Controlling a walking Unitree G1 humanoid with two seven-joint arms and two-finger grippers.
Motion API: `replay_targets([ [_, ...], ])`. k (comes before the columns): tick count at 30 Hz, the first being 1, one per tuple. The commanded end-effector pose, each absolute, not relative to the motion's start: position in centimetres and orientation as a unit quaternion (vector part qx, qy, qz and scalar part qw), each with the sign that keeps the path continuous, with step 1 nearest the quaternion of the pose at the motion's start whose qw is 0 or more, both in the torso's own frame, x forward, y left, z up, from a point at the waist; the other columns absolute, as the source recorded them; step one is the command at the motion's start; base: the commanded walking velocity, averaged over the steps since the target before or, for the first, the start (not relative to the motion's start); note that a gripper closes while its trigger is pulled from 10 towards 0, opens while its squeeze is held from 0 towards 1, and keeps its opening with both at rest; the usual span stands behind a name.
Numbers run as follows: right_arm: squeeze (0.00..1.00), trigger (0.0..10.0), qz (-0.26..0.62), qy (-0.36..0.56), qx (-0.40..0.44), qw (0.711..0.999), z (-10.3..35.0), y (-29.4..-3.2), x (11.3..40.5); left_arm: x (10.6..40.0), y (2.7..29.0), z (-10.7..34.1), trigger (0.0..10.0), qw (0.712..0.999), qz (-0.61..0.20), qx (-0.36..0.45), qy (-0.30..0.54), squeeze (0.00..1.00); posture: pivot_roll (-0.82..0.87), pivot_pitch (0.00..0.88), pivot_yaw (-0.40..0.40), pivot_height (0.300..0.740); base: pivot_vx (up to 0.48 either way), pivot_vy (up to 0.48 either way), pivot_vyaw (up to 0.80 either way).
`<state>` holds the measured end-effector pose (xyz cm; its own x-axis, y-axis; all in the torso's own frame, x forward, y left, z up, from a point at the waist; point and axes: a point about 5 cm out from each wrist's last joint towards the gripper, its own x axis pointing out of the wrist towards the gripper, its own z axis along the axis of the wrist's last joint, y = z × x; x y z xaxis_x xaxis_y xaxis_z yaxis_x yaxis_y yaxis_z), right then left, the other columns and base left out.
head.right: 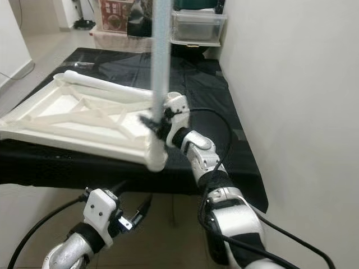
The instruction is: Building children table
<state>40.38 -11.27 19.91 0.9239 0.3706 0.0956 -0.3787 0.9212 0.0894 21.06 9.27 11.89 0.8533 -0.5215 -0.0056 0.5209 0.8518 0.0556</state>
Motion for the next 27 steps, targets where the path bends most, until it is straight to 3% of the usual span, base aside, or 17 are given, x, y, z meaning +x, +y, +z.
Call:
replay_targets([
  [1, 0.0, 0.0, 0.005, 0.006, 0.105, 0.994, 18.1, -14.5, 40.6, 21.0, 9.2, 11.6, 10.0, 0.961, -0.274, 0.029, 0.003, 0.0, 0.14, 0.071, -0.069, 0.74, 0.0, 0.0, 0.0],
  [2, 0.0, 0.0, -0.095, 0.019, 0.122, 0.988, 17.4, -15.4, 40.3, 21.0, 9.2, 11.6, 10.0, 0.961, -0.274, 0.029, 0.003, 0.0, 0.15, 0.072, -0.07, 0.74, 0.0, 0.0, 0.0],
  [5, 0.0, 0.0, -0.095, 0.019, 0.122, 0.988, 17.4, -15.4, 40.3, 21.0, 9.2, 11.6, 10.0, 0.961, -0.274, 0.029, 0.003, 0.0, 0.15, 0.072, -0.07, 0.74, 0.0, 0.0, 0.0],
  [7, 0.0, 0.0, -0.145, 0.025, 0.142, 0.979, 17.0, -15.2, 40.1, 21.0, 9.2, 11.6, 10.0, 0.961, -0.274, 0.03, 0.003, 0.0, 0.14, 0.073, -0.07, 0.74, 0.0, 0.0, 0.0],
  [11, 0.0, 0.0, -0.179, 0.041, 0.179, 0.966, 16.4, -13.0, 39.8, 21.0, 9.2, 11.6, 10.0, 0.962, -0.273, 0.031, 0.003, 0.0, 0.15, 0.074, -0.074, 0.74, 0.0, 0.0, 0.0],
  [12, 0.0, 10.0, -0.148, 0.045, 0.183, 0.971, 16.4, -11.4, 39.8, 21.0, 9.2, 11.6, 10.0, 0.962, -0.272, 0.031, 0.003, 0.0, 0.15, 0.076, -0.077, 0.74, 0.0, 0.0, 0.0],
  [13, 0.0, 10.0, -0.148, 0.045, 0.183, 0.971, 16.4, -11.4, 39.8, 21.0, 9.2, 11.6, 10.0, 0.962, -0.272, 0.031, 0.003, 0.0, 0.15, 0.076, -0.077, 0.74, 0.0, 0.0, 0.0],
  [14, 1.0, 10.0, -0.114, 0.044, 0.186, 0.975, 16.5, -10.4, 39.8, 21.0, 9.2, 11.6, 10.0, 0.962, -0.272, 0.031, 0.003, 0.0, 0.15, 0.077, -0.076, 0.74, 0.0, 0.0, 0.0],
  [17, 1.0, 10.0, -0.097, 0.034, 0.179, 0.978, 16.7, -10.0, 39.8, 21.0, 9.2, 11.7, 10.0, 0.962, -0.272, 0.03, 0.003, 0.0, 0.15, 0.076, -0.078, 0.74, 0.0, 0.0, 0.0],
  [18, 0.78, 10.0, -0.078, 0.018, 0.169, 0.982, 17.1, -10.0, 39.9, 21.0, 9.2, 11.6, 10.0, 0.962, -0.272, 0.03, 0.003, 0.0, 0.15, 0.076, -0.078, 0.74, 0.0, 0.0, 0.0],
  [21, 0.78, 10.0, -0.071, 0.007, 0.162, 0.984, 17.3, -10.3, 40.0, 21.0, 9.1, 11.6, 10.0, 0.962, -0.271, 0.029, 0.004, 0.0, 0.14, 0.076, -0.078, 0.74, 0.0, 0.0, 0.0],
  [22, 0.0, 10.0, -0.014, -0.017, 0.166, 0.986, 18.0, -10.3, 40.2, 21.0, 9.1, 11.6, 10.0, 0.962, -0.272, 0.028, 0.003, 0.0, 0.14, 0.072, -0.077, 0.74, 0.0, 0.0, 0.0],
  [23, 0.0, 10.0, -0.014, -0.017, 0.166, 0.986, 18.0, -10.3, 40.2, 21.0, 9.1, 11.6, 10.0, 0.962, -0.272, 0.028, 0.003, 0.0, 0.14, 0.072, -0.077, 0.74, 0.0, 0.0, 0.0],
  [24, 0.0, 10.0, 0.054, -0.038, 0.156, 0.986, 18.6, -10.5, 40.2, 21.0, 9.1, 11.6, 10.0, 0.962, -0.272, 0.028, 0.003, 0.0, 0.14, 0.069, -0.075, 0.74, 0.0, 0.0, 0.0],
  [26, 0.0, 10.0, 0.054, -0.038, 0.156, 0.986, 18.6, -10.5, 40.2, 21.0, 9.1, 11.6, 10.0, 0.962, -0.272, 0.028, 0.003, 0.0, 0.14, 0.069, -0.075, 0.74, 0.0, 0.0, 0.0],
  [27, 0.0, 10.0, 0.132, -0.046, 0.153, 0.978, 19.0, -10.8, 40.2, 21.0, 9.1, 11.6, 10.0, 0.962, -0.273, 0.028, 0.003, 0.0, 0.14, 0.064, -0.075, 0.74, 0.0, 0.0, 0.0],
])
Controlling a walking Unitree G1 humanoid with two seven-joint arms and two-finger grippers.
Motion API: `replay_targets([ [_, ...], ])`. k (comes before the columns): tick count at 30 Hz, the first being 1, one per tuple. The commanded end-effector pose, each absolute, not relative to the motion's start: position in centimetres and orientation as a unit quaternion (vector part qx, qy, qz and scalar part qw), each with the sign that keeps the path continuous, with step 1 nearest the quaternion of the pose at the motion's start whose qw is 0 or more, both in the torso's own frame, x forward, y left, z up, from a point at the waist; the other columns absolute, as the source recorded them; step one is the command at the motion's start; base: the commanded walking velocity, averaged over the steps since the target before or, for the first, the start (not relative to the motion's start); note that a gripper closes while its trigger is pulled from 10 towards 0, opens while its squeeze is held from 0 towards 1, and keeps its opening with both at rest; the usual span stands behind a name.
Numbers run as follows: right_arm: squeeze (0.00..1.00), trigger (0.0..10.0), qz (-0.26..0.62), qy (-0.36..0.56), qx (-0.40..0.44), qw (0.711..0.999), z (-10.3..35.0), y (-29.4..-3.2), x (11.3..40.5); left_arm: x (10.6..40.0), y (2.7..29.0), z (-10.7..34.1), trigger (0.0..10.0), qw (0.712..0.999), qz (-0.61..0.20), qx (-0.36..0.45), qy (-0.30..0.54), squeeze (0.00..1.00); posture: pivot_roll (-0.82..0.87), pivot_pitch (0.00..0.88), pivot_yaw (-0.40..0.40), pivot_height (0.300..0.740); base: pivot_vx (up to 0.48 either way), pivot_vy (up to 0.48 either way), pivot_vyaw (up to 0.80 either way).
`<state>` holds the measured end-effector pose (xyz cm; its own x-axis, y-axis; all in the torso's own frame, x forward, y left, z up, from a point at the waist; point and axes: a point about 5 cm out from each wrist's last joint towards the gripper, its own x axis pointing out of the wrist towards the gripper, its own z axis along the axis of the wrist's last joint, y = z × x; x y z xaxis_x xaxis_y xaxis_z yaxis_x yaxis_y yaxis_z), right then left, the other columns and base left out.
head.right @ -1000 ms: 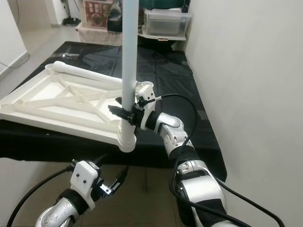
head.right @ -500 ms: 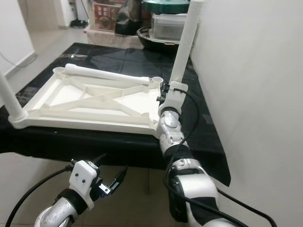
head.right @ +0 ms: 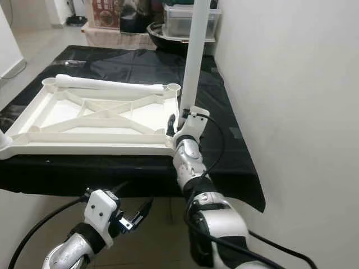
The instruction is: Building children table
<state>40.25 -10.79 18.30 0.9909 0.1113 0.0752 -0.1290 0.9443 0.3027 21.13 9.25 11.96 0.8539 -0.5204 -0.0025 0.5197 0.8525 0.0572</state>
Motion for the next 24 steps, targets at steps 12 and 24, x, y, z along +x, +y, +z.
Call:
replay_targets([
  [12, 0.0, 10.0, 0.523, -0.03, 0.086, 0.848, 20.8, -10.9, 38.1, 21.0, 9.0, 11.5, 10.0, 0.961, -0.275, 0.027, 0.004, 0.0, 0.14, 0.057, -0.077, 0.74, 0.0, 0.0, 0.0],
  [24, 0.0, 0.0, 0.693, 0.003, 0.051, 0.719, 19.8, -7.7, 35.9, 20.7, 9.0, 11.5, 10.0, 0.961, -0.276, 0.027, 0.006, 0.0, 0.16, 0.049, -0.08, 0.74, 0.0, 0.0, 0.0],
])
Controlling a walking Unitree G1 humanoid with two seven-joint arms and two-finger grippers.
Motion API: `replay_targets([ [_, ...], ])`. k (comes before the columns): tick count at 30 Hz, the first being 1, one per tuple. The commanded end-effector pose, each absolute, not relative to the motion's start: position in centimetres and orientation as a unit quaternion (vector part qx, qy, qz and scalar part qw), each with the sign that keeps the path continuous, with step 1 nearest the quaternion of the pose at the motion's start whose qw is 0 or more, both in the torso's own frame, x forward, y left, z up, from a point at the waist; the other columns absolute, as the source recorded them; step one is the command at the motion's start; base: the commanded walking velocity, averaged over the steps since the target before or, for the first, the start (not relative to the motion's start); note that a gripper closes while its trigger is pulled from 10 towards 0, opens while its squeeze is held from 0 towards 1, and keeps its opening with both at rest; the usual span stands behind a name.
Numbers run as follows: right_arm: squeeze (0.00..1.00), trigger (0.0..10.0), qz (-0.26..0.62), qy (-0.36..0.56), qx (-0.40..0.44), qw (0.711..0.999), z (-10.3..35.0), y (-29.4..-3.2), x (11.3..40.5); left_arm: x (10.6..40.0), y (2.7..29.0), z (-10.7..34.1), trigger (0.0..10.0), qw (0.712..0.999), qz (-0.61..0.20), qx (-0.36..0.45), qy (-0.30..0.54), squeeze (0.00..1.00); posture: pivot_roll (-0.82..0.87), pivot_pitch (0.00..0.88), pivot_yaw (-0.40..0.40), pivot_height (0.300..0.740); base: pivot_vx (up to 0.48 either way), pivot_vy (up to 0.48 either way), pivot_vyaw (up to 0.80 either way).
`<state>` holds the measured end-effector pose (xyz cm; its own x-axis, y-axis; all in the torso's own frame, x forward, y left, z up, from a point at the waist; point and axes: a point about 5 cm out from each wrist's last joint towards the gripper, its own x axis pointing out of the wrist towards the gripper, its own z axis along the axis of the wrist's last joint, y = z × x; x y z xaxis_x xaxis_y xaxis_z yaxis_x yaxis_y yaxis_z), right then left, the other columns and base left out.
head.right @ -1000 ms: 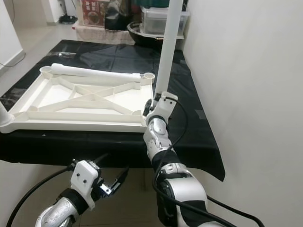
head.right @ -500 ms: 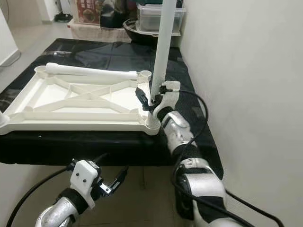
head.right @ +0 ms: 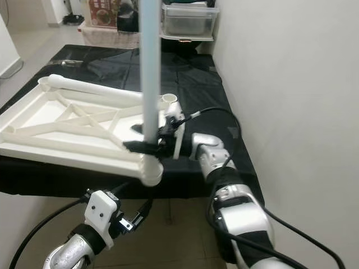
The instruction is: Building children table
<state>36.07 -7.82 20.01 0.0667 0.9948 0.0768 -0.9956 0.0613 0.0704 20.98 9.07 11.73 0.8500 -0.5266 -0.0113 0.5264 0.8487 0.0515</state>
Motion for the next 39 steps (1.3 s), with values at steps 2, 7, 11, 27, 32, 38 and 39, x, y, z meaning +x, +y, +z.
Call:
replay_targets([
  [2, 0.0, 0.0, 0.704, 0.002, 0.053, 0.708, 19.8, -7.5, 35.7, 20.7, 9.0, 11.4, 10.0, 0.961, -0.277, 0.027, 0.007, 0.0, 0.16, 0.049, -0.08, 0.74, 0.0, 0.0, 0.0],
  [7, 0.0, 0.0, 0.648, -0.02, 0.031, 0.761, 19.6, -6.7, 36.4, 20.8, 9.1, 11.4, 10.0, 0.96, -0.277, 0.028, 0.008, 0.0, 0.16, 0.056, -0.077, 0.74, 0.0, 0.0, 0.0],
  [11, 0.0, 0.0, 0.477, -0.005, 0.012, 0.879, 18.8, -7.9, 38.4, 20.9, 9.1, 11.5, 10.0, 0.96, -0.278, 0.027, 0.008, 0.0, 0.15, 0.061, -0.074, 0.74, 0.0, 0.0, 0.0],
  [27, 0.0, 0.0, -0.238, 0.032, 0.161, 0.957, 16.7, -16.5, 39.8, 21.0, 9.2, 11.5, 10.0, 0.96, -0.279, 0.029, 0.008, 0.0, 0.15, 0.066, -0.065, 0.74, 0.0, 0.0, 0.0],
  [32, 0.0, 0.0, -0.237, 0.031, 0.182, 0.954, 16.9, -15.2, 39.9, 21.0, 9.2, 11.5, 10.0, 0.96, -0.28, 0.03, 0.008, 0.0, 0.15, 0.065, -0.069, 0.74, 0.0, 0.0, 0.0],
  [38, 1.0, 10.0, -0.11, 0.019, 0.185, 0.976, 17.7, -11.3, 40.4, 21.0, 9.2, 11.5, 10.0, 0.96, -0.279, 0.031, 0.009, 0.0, 0.15, 0.069, -0.068, 0.74, 0.0, 0.0, 0.0],
  [39, 1.0, 10.0, -0.11, 0.019, 0.185, 0.976, 17.7, -11.3, 40.4, 21.0, 9.2, 11.5, 10.0, 0.96, -0.279, 0.031, 0.009, 0.0, 0.15, 0.069, -0.068, 0.74, 0.0, 0.0, 0.0],
])
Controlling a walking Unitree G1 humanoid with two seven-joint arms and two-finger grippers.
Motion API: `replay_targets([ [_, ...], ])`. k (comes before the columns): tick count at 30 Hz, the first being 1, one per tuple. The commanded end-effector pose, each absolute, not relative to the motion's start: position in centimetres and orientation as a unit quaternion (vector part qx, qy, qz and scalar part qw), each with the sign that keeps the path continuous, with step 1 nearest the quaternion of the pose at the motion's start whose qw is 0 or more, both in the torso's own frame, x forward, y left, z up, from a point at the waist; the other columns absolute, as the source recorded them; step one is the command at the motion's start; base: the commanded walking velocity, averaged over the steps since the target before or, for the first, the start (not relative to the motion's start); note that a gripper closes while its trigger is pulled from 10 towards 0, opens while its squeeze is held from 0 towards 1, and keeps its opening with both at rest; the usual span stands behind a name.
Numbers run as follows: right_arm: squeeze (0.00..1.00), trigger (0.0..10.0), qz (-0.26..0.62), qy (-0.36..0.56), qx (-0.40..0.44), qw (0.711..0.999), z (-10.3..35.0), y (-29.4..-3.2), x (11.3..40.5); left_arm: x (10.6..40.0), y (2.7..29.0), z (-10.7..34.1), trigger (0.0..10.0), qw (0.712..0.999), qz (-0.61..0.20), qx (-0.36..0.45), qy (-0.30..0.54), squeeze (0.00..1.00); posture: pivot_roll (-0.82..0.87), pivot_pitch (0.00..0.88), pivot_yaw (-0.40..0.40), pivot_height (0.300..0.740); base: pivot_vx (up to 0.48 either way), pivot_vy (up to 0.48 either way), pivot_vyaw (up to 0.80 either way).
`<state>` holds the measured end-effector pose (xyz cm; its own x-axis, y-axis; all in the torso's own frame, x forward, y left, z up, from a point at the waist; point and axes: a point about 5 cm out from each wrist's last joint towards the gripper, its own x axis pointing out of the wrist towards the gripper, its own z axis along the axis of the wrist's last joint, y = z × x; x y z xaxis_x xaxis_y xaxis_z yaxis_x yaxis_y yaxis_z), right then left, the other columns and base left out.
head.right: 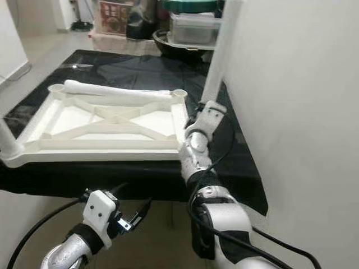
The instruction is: Building children table
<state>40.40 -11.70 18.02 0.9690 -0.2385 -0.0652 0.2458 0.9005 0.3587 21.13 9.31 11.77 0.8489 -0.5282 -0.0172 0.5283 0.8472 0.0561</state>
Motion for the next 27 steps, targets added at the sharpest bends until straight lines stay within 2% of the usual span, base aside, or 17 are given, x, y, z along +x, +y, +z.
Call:
replay_targets([
  [1, 1.0, 10.0, -0.073, 0.004, 0.175, 0.982, 18.0, -10.8, 40.4, 21.0, 9.2, 11.5, 10.0, 0.96, -0.279, 0.031, 0.009, 0.0, 0.15, 0.069, -0.069, 0.74, 0.0, 0.0, 0.0],
  [2, 1.0, 10.0, -0.073, 0.004, 0.175, 0.982, 18.0, -10.8, 40.4, 21.0, 9.2, 11.5, 10.0, 0.96, -0.279, 0.031, 0.009, 0.0, 0.15, 0.069, -0.069, 0.74, 0.0, 0.0, 0.0],
  [3, 0.0, 10.0, -0.025, -0.011, 0.18, 0.983, 18.4, -10.3, 40.5, 21.0, 9.2, 11.5, 10.0, 0.96, -0.28, 0.031, 0.01, 0.0, 0.14, 0.069, -0.068, 0.74, 0.0, 0.0, 0.0],
  [7, 0.0, 10.0, 0.012, -0.03, 0.18, 0.983, 18.8, -10.5, 40.5, 21.0, 9.1, 11.5, 10.0, 0.96, -0.28, 0.03, 0.01, 0.0, 0.14, 0.07, -0.067, 0.74, 0.0, 0.0, 0.0],
  [9, 0.0, 10.0, 0.169, -0.06, 0.174, 0.968, 19.7, -10.8, 40.3, 21.1, 9.1, 11.5, 10.0, 0.96, -0.28, 0.028, 0.009, 0.0, 0.14, 0.068, -0.07, 0.74, 0.0, 0.0, 0.0],
  [10, 0.0, 10.0, 0.169, -0.06, 0.174, 0.968, 19.7, -10.8, 40.3, 21.1, 9.1, 11.5, 10.0, 0.96, -0.28, 0.028, 0.009, 0.0, 0.14, 0.068, -0.07, 0.74, 0.0, 0.0, 0.0],
  [12, 0.0, 10.0, 0.341, -0.057, 0.168, 0.923, 20.2, -11.4, 39.5, 21.2, 9.0, 11.5, 10.0, 0.96, -0.28, 0.028, 0.009, 0.0, 0.14, 0.068, -0.071, 0.74, 0.0, 0.0, 0.0],
  [14, 0.0, 10.0, 0.341, -0.057, 0.168, 0.923, 20.2, -11.4, 39.5, 21.2, 9.0, 11.5, 10.0, 0.96, -0.28, 0.028, 0.009, 0.0, 0.14, 0.068, -0.071, 0.74, 0.0, 0.0, 0.0],
  [15, 0.0, 10.0, 0.404, -0.05, 0.161, 0.899, 20.2, -11.6, 38.9, 21.2, 9.1, 11.5, 10.0, 0.96, -0.28, 0.028, 0.009, 0.0, 0.14, 0.068, -0.07, 0.74, 0.0, 0.0, 0.0],
  [16, 0.0, 10.0, 0.404, -0.05, 0.161, 0.899, 20.2, -11.6, 38.9, 21.2, 9.1, 11.5, 10.0, 0.96, -0.28, 0.028, 0.009, 0.0, 0.14, 0.068, -0.07, 0.74, 0.0, 0.0, 0.0],
  [18, 0.0, 10.0, 0.515, -0.034, 0.128, 0.847, 20.2, -11.4, 37.7, 21.2, 9.1, 11.5, 10.0, 0.96, -0.28, 0.028, 0.008, 0.0, 0.14, 0.068, -0.072, 0.74, 0.0, 0.0, 0.0],
  [19, 0.0, 10.0, 0.515, -0.034, 0.128, 0.847, 20.2, -11.4, 37.7, 21.2, 9.1, 11.5, 10.0, 0.96, -0.28, 0.028, 0.008, 0.0, 0.14, 0.068, -0.072, 0.74, 0.0, 0.0, 0.0],
  [20, 0.0, 10.0, 0.555, -0.025, 0.119, 0.823, 20.1, -11.2, 37.2, 21.2, 9.1, 11.5, 10.0, 0.96, -0.28, 0.028, 0.008, 0.0, 0.15, 0.069, -0.07, 0.74, 0.0, 0.0, 0.0],
  [22, 0.0, 10.0, 0.555, -0.025, 0.119, 0.823, 20.1, -11.2, 37.2, 21.2, 9.1, 11.5, 10.0, 0.96, -0.28, 0.028, 0.008, 0.0, 0.15, 0.069, -0.07, 0.74, 0.0, 0.0, 0.0],
  [24, 0.0, 10.0, 0.62, -0.022, 0.121, 0.775, 20.4, -10.3, 36.4, 21.2, 9.1, 11.5, 10.0, 0.96, -0.28, 0.028, 0.008, 0.0, 0.15, 0.067, -0.074, 0.74, 0.0, 0.0, 0.0],
  [26, 0.0, 10.0, 0.62, -0.022, 0.121, 0.775, 20.4, -10.3, 36.4, 21.2, 9.1, 11.5, 10.0, 0.96, -0.28, 0.028, 0.008, 0.0, 0.15, 0.067, -0.074, 0.74, 0.0, 0.0, 0.0],
  [27, 0.0, 10.0, 0.64, -0.024, 0.122, 0.758, 20.7, -9.7, 36.2, 21.1, 9.1, 11.5, 10.0, 0.96, -0.279, 0.028, 0.009, 0.0, 0.15, 0.068, -0.074, 0.74, 0.0, 0.0, 0.0],
])
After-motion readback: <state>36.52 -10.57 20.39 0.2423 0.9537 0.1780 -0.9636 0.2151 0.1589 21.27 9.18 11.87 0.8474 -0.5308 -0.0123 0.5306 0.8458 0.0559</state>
